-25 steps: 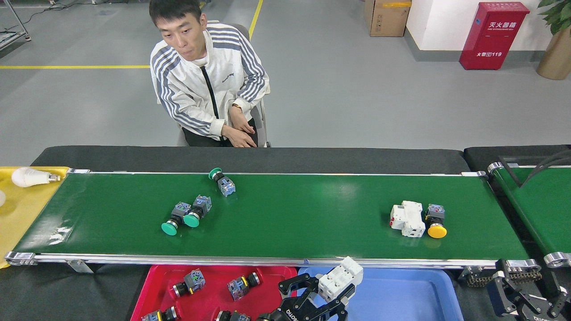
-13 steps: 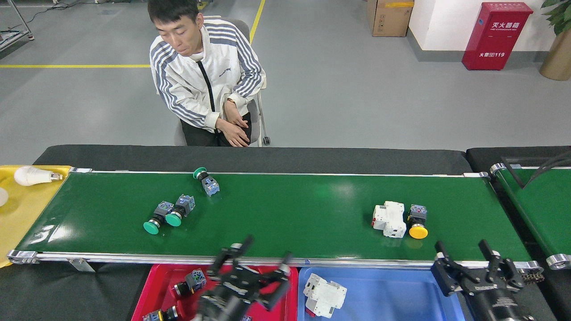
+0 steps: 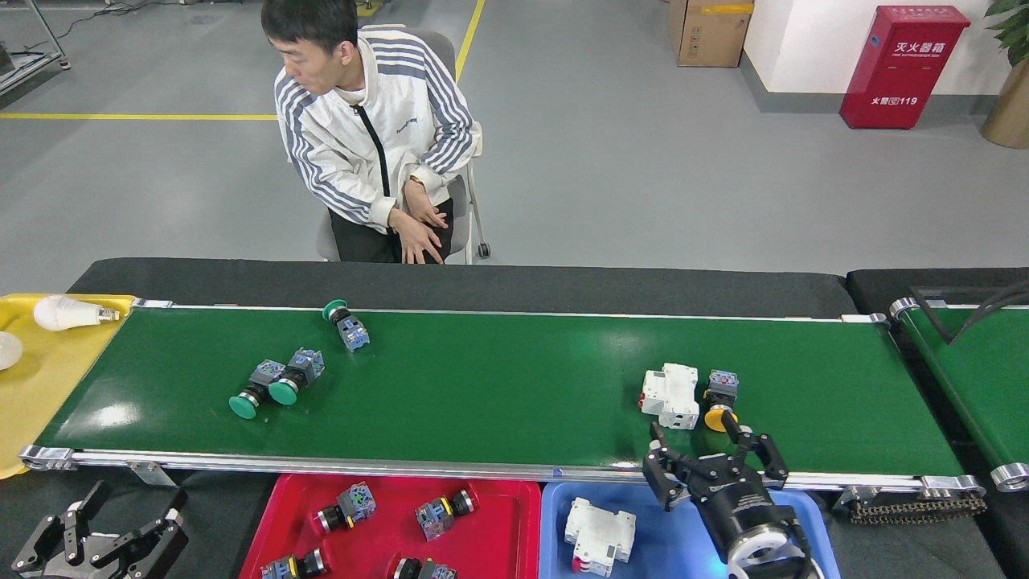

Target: Pick switch part from conveyor to tray

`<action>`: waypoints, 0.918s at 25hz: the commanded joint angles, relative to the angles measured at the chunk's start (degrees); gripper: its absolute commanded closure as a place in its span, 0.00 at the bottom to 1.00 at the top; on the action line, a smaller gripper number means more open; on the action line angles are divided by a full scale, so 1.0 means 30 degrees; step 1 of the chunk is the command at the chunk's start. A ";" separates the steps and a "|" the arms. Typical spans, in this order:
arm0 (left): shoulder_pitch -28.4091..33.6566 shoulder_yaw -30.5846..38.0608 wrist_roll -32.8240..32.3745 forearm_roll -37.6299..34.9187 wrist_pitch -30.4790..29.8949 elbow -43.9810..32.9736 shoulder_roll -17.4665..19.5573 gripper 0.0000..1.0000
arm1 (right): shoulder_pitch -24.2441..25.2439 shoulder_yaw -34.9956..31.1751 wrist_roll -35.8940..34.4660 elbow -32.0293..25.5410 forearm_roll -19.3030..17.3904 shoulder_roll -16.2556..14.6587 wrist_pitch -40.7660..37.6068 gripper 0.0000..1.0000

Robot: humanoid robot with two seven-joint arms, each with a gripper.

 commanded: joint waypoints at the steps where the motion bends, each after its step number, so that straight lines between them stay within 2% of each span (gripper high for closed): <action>1: -0.0971 -0.0521 0.0232 -0.0046 -0.0084 0.0990 0.0743 0.00 | -0.0751 0.0178 0.0130 0.0378 0.0192 0.0488 0.0175 0.00; 6: -0.4282 -0.4007 0.2135 -0.0046 0.0266 0.5033 0.2823 0.00 | -0.2978 0.0881 0.0159 0.3074 0.0779 0.1192 0.1435 0.00; 7: -0.4664 -0.4449 0.2341 -0.0046 0.0589 0.5475 0.2970 0.00 | -0.3419 0.1057 0.0159 0.3602 0.0750 0.1279 0.1582 0.00; 11: -0.6275 -0.6324 0.3015 -0.0075 0.1322 0.7701 0.3263 0.00 | -0.6465 0.1790 -0.0017 0.7704 0.0750 0.2363 0.2988 0.00; 12: -0.6597 -0.6674 0.3161 -0.0104 0.1322 0.8403 0.3322 0.00 | -0.7080 0.1965 -0.0046 0.8494 0.0750 0.2568 0.3368 0.05; 13: -0.6861 -0.6939 0.3337 -0.0075 0.1380 0.9020 0.3322 0.00 | -0.7462 0.2229 -0.0046 0.8846 0.0750 0.2627 0.3515 0.16; 14: -0.7242 -0.7290 0.3542 -0.0104 0.1556 0.9694 0.3322 0.00 | -0.7667 0.2698 -0.0046 0.9022 0.0750 0.2539 0.3515 0.35; 15: -0.7682 -0.7759 0.3747 -0.0104 0.1908 1.0426 0.3322 0.00 | -0.7813 0.3196 0.0012 0.9110 0.0750 0.2451 0.3486 0.62; 16: -0.8092 -0.8316 0.3953 -0.0104 0.2347 1.1158 0.3322 0.00 | -0.7842 0.3548 0.0042 0.9110 0.0721 0.2276 0.3428 0.80; 17: -0.8473 -0.8814 0.4216 -0.0104 0.2757 1.1832 0.3322 0.00 | -0.7872 0.3723 0.0071 0.9081 0.0603 0.2129 0.3340 0.90; 18: -0.9057 -0.9369 0.4538 -0.0075 0.3166 1.2621 0.3322 0.00 | -0.7872 0.3782 0.0042 0.9052 0.0545 0.2129 0.3194 0.96; 23: -1.1929 -1.0688 0.5593 -0.0075 0.3812 1.7104 0.3322 0.00 | -0.7491 0.3899 -0.0075 0.7910 0.0574 0.2070 0.2022 0.98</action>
